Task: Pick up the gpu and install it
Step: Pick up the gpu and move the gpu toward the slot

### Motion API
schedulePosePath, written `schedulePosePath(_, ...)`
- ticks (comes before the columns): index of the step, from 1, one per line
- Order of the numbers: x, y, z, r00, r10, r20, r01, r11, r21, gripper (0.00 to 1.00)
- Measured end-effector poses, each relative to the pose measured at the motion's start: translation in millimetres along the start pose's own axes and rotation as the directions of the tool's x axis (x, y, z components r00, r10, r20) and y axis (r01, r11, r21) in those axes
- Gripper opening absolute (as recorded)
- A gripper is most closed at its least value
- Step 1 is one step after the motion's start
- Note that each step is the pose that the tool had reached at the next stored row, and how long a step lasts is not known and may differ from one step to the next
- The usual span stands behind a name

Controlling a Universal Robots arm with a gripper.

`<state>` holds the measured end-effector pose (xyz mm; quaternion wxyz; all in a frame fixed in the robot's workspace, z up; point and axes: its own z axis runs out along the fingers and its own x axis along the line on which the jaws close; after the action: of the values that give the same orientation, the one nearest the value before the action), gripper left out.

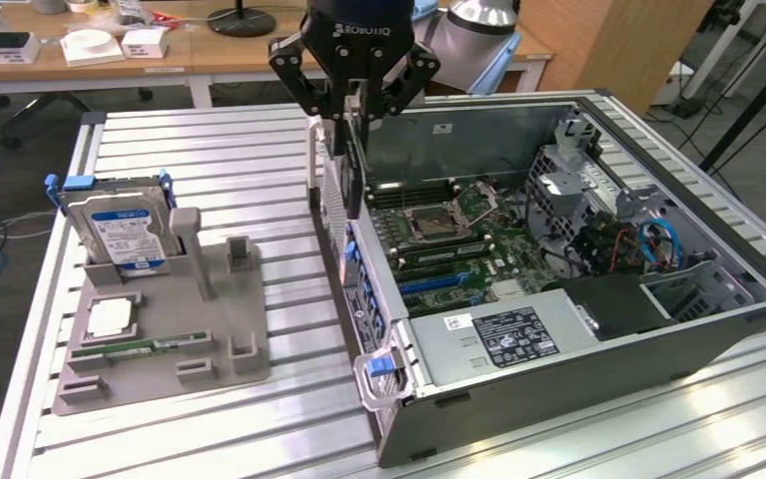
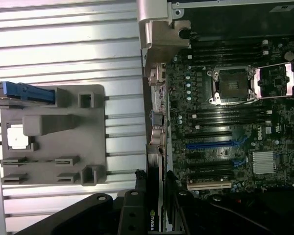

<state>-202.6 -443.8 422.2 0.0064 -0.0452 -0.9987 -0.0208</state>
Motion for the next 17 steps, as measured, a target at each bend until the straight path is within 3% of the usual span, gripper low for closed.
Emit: schedulePosePath(17,-22.9,2.1,-0.2,1.0000,0.000,0.0000,0.000,1.0000,-0.0001,0.26)
